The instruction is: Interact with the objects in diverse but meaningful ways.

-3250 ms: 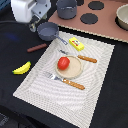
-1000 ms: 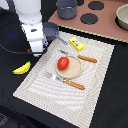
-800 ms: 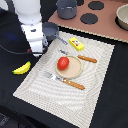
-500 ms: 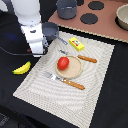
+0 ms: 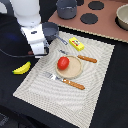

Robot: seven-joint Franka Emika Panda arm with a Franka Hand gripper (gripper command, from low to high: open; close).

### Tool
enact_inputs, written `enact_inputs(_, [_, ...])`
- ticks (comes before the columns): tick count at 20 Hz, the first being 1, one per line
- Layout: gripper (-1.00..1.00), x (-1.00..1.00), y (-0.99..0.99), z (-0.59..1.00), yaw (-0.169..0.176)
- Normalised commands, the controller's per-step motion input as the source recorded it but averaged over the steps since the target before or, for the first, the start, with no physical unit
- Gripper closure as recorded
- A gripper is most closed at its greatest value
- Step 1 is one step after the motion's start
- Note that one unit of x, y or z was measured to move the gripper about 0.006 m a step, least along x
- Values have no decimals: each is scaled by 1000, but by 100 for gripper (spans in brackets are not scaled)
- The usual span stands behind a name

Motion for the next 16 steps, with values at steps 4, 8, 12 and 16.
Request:
enact_inputs(4, [100, 159, -69, 1000, 6])
enact_inputs(8, [100, 483, -222, 769, -3])
enact_inputs(12, [100, 763, -319, 643, -15])
enact_inputs(16, [100, 876, -395, 564, -52])
